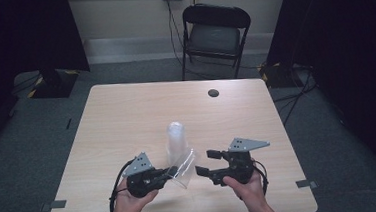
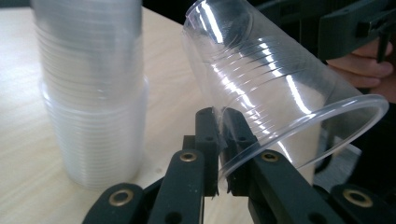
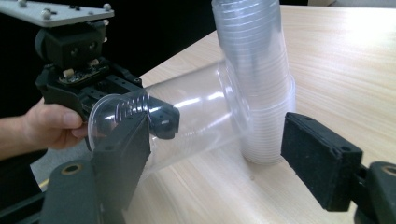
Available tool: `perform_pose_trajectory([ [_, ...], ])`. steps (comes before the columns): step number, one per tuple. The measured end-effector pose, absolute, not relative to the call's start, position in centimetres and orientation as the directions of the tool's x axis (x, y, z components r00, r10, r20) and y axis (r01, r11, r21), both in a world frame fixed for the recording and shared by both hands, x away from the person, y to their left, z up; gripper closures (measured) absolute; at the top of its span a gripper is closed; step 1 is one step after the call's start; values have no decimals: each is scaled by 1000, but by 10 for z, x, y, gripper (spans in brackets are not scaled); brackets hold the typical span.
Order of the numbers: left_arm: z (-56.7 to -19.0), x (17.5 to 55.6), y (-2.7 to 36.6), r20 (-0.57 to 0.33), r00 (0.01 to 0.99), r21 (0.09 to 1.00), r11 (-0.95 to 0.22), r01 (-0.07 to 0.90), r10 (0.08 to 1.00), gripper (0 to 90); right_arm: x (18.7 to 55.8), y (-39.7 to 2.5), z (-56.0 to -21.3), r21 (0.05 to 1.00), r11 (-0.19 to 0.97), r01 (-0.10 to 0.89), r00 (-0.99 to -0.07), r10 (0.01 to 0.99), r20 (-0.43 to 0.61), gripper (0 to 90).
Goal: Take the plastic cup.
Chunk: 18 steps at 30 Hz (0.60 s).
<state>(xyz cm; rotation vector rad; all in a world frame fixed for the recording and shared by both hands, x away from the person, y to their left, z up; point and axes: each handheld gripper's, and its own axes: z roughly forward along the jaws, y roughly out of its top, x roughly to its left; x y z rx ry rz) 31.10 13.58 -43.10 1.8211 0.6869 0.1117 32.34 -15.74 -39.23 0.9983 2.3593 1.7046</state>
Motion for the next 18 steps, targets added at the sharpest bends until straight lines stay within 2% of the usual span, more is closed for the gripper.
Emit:
perform_pose_trajectory([
  [10,-419,321,133,-315,842,818,-324,475,437,859,317,-156,-392,885,254,390,-829,515,218,203],
  [18,-420,325,128,-352,845,759,-405,510,403,860,313,-150,-394,880,335,337,-874,459,159,187],
])
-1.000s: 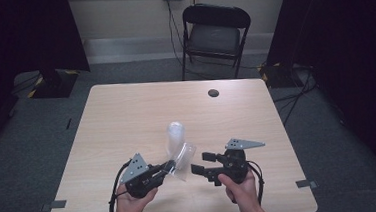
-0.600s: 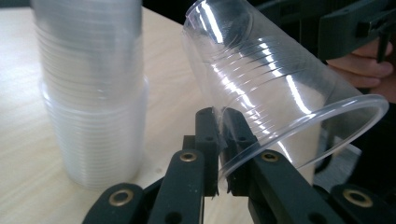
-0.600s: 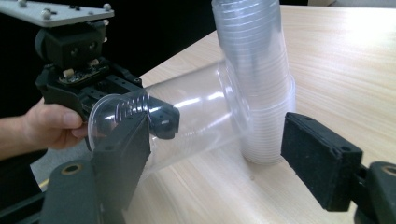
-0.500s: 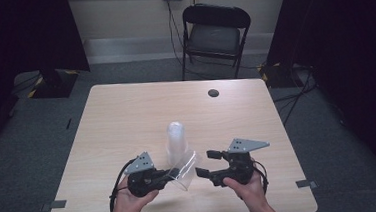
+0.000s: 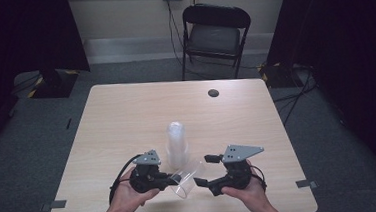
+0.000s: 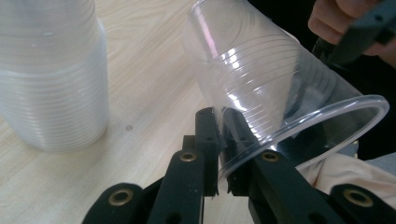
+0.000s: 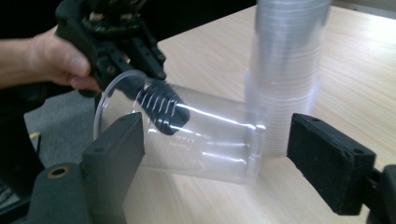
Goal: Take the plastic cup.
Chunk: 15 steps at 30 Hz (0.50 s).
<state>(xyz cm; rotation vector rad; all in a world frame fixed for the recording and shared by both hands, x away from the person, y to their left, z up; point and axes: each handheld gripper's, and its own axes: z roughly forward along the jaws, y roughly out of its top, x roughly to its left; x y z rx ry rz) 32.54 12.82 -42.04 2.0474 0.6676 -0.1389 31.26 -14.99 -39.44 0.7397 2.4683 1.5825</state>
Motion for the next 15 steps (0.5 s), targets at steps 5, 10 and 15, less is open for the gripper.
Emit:
perform_pose_trajectory([
  [5,-422,331,125,-357,844,704,-479,524,400,860,310,-145,-396,878,391,277,-907,408,104,167],
  [10,-420,330,120,-355,839,676,-507,535,411,859,308,-137,-398,864,459,209,-936,351,40,201],
  [15,-421,334,119,-387,821,610,-551,570,421,860,304,-125,-403,824,555,119,-958,281,-51,185],
])
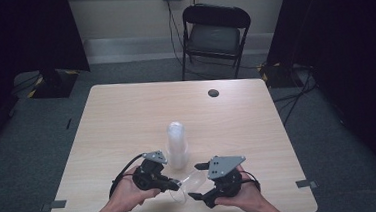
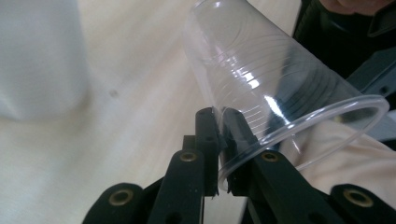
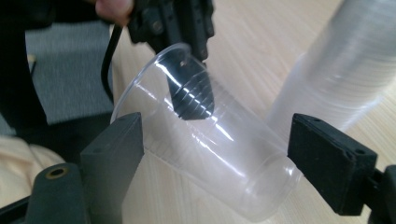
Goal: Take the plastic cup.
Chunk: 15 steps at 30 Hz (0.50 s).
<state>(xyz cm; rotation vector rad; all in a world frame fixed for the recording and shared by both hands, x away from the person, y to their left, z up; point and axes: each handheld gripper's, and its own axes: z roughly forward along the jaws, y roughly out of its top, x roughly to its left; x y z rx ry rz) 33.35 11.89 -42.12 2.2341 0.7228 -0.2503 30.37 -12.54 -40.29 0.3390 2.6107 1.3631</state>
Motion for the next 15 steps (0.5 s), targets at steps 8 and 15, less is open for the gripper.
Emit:
perform_pose_trajectory([
  [8,-422,338,119,-416,792,550,-571,610,446,860,297,-112,-413,742,671,5,-963,202,-176,169],
  [15,-417,342,116,-426,789,546,-569,615,443,865,297,-103,-420,709,704,-41,-955,180,-234,182],
])
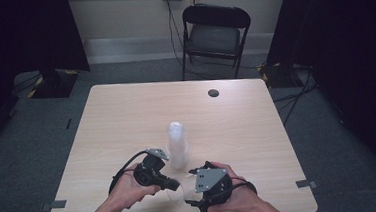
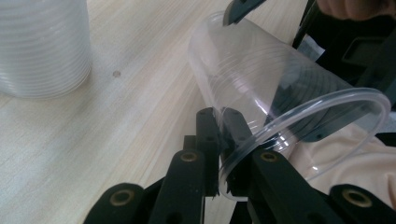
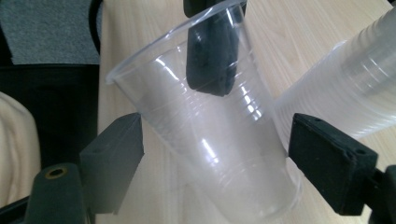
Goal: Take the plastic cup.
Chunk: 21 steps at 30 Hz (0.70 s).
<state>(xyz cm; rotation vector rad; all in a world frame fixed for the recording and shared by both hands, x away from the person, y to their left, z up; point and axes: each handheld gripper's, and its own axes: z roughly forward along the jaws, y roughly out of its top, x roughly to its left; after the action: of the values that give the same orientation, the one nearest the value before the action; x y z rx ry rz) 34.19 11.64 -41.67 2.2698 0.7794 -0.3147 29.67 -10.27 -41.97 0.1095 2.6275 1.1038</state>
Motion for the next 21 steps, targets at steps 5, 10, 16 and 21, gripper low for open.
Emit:
perform_pose_trajectory([
  [5,-417,343,116,-450,779,544,-558,627,436,865,296,-98,-423,703,709,-56,-953,173,-250,209],
  [10,-419,348,120,-516,738,543,-500,674,435,865,295,-96,-425,692,717,-79,-943,171,-285,237],
  [16,-415,350,125,-531,721,573,-438,693,445,868,297,-97,-423,715,695,-81,-933,199,-300,307],
  [21,-411,350,127,-527,711,610,-375,698,466,889,298,-97,-425,729,682,-62,-936,214,-279,342],
])
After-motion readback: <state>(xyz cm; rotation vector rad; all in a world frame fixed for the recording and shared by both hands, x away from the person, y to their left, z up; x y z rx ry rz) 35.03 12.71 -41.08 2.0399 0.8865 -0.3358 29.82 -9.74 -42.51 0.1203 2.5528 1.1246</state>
